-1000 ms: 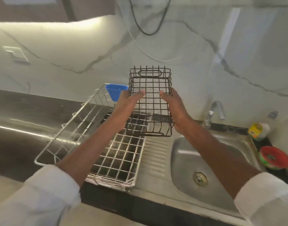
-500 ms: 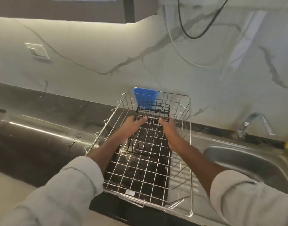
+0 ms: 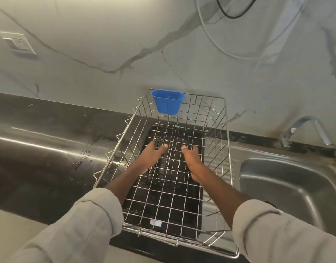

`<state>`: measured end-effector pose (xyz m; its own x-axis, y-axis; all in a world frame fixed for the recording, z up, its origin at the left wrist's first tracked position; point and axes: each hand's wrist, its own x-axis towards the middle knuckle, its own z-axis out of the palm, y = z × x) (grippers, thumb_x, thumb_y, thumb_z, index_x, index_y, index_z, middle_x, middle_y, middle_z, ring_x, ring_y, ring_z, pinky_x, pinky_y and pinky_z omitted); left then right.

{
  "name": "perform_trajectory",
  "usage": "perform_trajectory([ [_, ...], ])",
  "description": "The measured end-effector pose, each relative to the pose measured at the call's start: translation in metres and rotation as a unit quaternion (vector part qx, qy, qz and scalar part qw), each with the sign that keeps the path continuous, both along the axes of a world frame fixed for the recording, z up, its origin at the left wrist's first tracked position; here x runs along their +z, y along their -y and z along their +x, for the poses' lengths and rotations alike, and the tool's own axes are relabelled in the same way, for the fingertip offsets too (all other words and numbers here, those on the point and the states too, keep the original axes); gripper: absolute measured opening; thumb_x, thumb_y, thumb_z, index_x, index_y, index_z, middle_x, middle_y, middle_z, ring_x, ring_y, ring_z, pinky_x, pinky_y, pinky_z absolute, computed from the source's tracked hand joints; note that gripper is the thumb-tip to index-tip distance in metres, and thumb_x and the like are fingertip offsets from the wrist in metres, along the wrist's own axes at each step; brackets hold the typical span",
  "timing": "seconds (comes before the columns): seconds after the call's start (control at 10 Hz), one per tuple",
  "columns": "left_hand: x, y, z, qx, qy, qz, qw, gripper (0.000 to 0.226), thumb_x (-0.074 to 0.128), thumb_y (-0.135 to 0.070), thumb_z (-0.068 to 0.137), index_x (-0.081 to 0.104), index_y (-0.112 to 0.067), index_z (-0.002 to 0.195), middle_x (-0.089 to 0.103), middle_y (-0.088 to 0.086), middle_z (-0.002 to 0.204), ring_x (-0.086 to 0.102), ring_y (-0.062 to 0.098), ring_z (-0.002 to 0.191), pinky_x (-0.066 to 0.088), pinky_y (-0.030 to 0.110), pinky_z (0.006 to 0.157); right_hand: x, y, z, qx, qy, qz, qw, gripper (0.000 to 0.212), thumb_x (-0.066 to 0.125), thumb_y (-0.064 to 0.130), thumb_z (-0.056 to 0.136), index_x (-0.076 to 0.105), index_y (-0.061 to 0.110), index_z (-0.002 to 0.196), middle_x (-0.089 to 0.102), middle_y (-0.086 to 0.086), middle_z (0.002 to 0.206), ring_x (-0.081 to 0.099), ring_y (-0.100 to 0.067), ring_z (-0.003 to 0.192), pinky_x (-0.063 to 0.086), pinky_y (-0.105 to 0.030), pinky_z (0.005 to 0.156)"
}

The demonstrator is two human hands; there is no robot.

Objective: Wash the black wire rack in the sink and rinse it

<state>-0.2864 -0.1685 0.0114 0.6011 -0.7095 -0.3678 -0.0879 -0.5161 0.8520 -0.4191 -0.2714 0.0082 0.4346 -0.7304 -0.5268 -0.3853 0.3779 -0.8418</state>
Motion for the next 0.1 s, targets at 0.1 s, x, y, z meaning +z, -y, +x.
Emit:
perform_trajectory([
  [0.1, -0.0007, 0.0004, -0.003, 0.013, 0.022, 0.017, 1.0, 0.088, 0.053, -0.061, 0.105, 0.019, -0.011, 0.169, 0.031, 0.014, 0.172, 0.036, 0.034, 0.156, 0.034, 0.053, 0.123, 0.0019, 0.0025, 0.0025, -0.005, -0.038, -0.046, 0.998, 0.074, 0.048, 0.036, 0.109, 0.005, 0.015, 0.165, 0.021, -0.012, 0.17, 0.03, -0.035, 0.153, 0.029, -0.049, 0.121],
])
